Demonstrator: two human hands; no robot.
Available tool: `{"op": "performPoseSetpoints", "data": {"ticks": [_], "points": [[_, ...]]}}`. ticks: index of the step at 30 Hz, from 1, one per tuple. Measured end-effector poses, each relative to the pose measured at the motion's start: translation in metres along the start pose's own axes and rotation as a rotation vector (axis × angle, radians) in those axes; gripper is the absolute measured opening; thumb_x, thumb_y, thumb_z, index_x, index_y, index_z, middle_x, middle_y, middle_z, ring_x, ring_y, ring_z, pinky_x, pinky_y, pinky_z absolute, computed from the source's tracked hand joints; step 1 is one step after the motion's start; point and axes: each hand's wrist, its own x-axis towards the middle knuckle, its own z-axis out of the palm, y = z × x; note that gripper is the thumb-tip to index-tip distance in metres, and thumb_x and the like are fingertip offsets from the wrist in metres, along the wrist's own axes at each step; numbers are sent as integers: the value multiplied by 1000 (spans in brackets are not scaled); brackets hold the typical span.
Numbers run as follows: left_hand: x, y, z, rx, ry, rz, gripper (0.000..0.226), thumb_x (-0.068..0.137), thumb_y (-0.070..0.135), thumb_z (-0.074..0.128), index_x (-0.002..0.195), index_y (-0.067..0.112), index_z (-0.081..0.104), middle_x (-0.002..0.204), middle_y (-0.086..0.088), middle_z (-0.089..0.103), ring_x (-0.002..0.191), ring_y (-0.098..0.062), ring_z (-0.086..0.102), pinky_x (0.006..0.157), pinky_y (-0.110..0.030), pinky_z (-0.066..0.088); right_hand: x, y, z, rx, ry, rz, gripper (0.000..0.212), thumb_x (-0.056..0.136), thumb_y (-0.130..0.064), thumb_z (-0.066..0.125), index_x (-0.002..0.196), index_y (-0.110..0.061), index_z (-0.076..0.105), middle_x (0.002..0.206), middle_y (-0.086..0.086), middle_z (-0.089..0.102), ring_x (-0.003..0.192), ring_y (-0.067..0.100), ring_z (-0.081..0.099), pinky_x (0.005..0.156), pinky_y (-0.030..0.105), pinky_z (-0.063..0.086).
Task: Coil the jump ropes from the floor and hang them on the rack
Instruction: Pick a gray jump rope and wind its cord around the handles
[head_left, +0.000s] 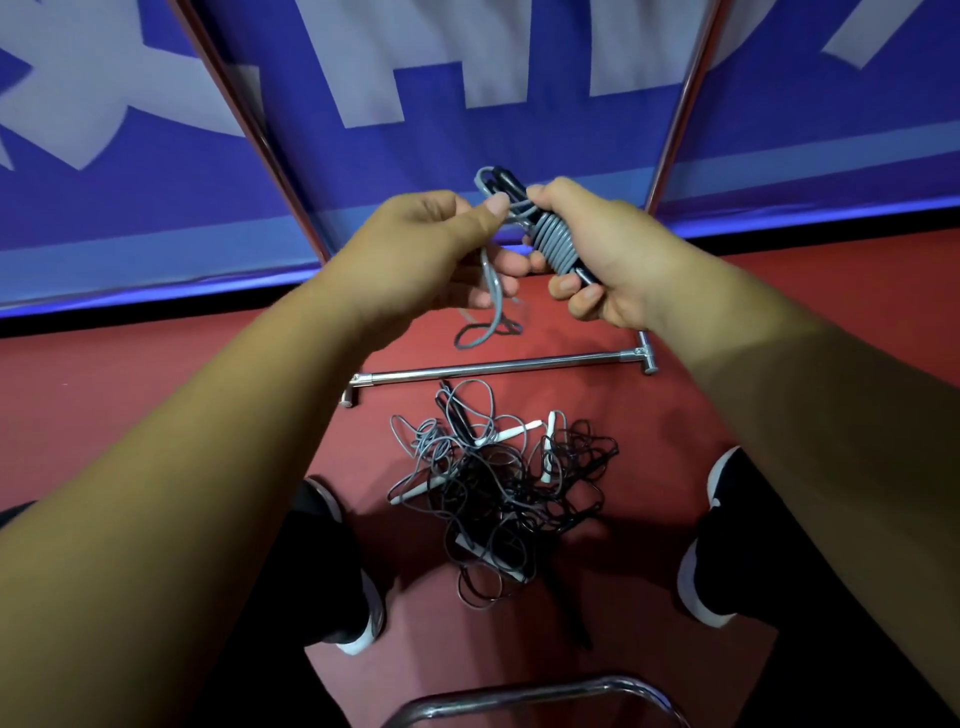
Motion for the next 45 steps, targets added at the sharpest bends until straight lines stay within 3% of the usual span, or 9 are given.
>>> {"op": "performPoseSetpoints", "data": {"ticks": [4,7,12,16,22,27,32,42,45], "points": [[-3,1,-7,-238,-237,-114,5,94,7,64,97,9,61,115,-15,77,109,-25,75,84,-25,62,-1,-2,-3,16,-7,7,31,96,-52,61,98,-20,60,69,2,61,45,11,36,40,17,19],[-4,-2,-6,-175,-251,-61,22,81,6,73,95,16,59,104,-7,79,100,-18,77,74,-21,62,-2,-4,-5,22,-19,1,31,97,-49,60,101,-18,62,70,2,61,47,12,36,40,17,20],[1,-13,-5,432,-139,42,29,81,4,87,98,9,63,81,-10,75,78,-26,77,78,-43,66,-3,-6,-8,28,-44,18,30,95,-48,58,100,-19,58,75,1,58,48,11,34,39,18,19],[4,-24,0,905,23,179,5,94,10,71,96,14,71,70,-5,75,55,-15,74,67,-38,65,-6,-6,-8,32,-69,15,31,94,-53,64,97,-23,57,75,-1,58,49,10,32,39,18,18],[9,-26,-12,492,-19,6,23,92,22,80,90,1,72,86,-19,76,72,-20,72,75,-33,64,-6,-7,-7,62,-111,8,34,96,-52,68,97,-20,58,75,-1,60,47,9,33,37,17,20],[5,-23,-19,218,-341,55,14,92,2,71,105,1,66,125,-14,74,121,-19,68,106,-30,53,-4,-9,-10,88,-152,-2,37,99,-53,65,100,-17,58,75,0,60,46,8,33,35,17,20],[-3,-20,-14,71,-545,54,21,85,-3,70,102,2,58,107,-22,77,112,-31,72,105,-37,53,-9,-11,-9,33,-192,-19,40,99,-54,65,111,-16,60,74,-2,61,46,8,31,35,17,19],[14,-29,-31,1061,-145,177,19,80,18,89,96,27,84,83,11,79,75,2,70,67,0,39,-15,-5,-11,-106,-312,-29,27,101,-49,64,105,-23,57,76,-1,56,48,9,26,38,17,18],[19,-36,-31,1144,-88,237,19,80,24,89,98,28,84,87,9,79,81,-6,70,70,-7,40,-19,-3,-6,-147,-406,-36,28,103,-47,60,110,-21,55,78,1,59,47,10,27,39,17,18]]}}
